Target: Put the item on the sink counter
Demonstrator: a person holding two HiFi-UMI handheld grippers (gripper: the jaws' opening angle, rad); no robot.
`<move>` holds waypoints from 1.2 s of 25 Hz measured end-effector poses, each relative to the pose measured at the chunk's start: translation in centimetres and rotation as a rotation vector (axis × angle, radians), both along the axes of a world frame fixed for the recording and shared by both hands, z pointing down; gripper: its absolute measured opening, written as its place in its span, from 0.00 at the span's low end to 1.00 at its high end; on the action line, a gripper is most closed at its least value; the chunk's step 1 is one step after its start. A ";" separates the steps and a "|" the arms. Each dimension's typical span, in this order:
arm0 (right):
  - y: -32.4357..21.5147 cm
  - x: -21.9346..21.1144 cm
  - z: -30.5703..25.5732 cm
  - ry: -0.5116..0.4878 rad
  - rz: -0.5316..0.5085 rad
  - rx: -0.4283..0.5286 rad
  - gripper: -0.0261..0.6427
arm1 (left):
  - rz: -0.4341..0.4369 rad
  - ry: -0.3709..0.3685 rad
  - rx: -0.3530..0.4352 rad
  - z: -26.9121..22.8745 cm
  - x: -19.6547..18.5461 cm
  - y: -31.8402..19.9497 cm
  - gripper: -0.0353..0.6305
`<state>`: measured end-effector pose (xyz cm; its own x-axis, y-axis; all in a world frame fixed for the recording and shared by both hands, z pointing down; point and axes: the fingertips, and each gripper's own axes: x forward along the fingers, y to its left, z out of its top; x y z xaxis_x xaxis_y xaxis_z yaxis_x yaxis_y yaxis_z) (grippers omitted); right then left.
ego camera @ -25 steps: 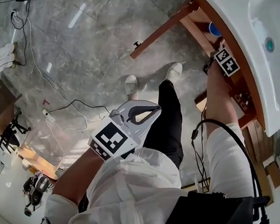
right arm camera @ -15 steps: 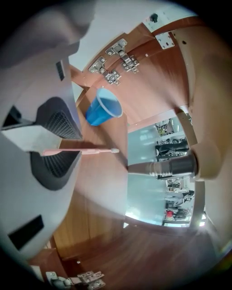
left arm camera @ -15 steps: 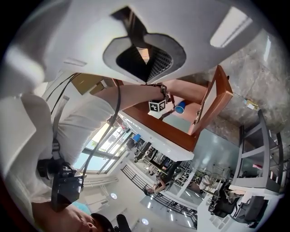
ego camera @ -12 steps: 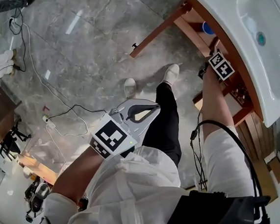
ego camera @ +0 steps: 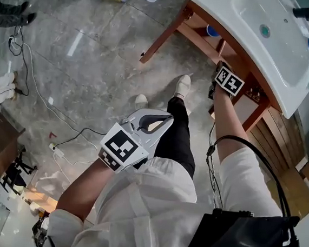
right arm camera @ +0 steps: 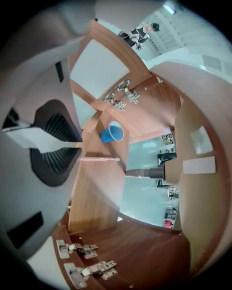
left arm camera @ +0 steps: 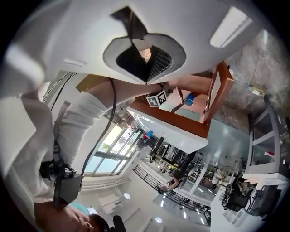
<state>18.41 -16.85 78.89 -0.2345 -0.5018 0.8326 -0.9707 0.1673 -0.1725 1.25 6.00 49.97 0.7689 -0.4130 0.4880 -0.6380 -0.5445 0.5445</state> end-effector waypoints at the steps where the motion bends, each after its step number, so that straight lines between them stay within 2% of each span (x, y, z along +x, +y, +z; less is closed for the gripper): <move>1: 0.8 -0.3 -0.8 0.000 -0.019 -0.008 0.09 | 0.007 0.001 0.009 -0.6 0.0 0.2 0.06; 10: 7.7 -4.4 -12.3 -0.032 -0.240 -0.007 0.05 | 0.074 0.016 0.096 -6.3 -0.8 2.6 0.06; 18: 15.4 -7.9 -24.8 -0.146 -0.380 -0.003 0.05 | 0.105 0.005 0.165 -10.9 -2.2 4.3 0.06; 24: 21.1 -10.7 -32.6 -0.186 -0.457 0.067 0.05 | 0.129 0.005 0.197 -13.9 -3.6 5.9 0.06; 30: 24.1 -12.0 -38.2 -0.209 -0.490 0.145 0.05 | 0.157 -0.006 0.233 -16.4 -4.0 6.2 0.06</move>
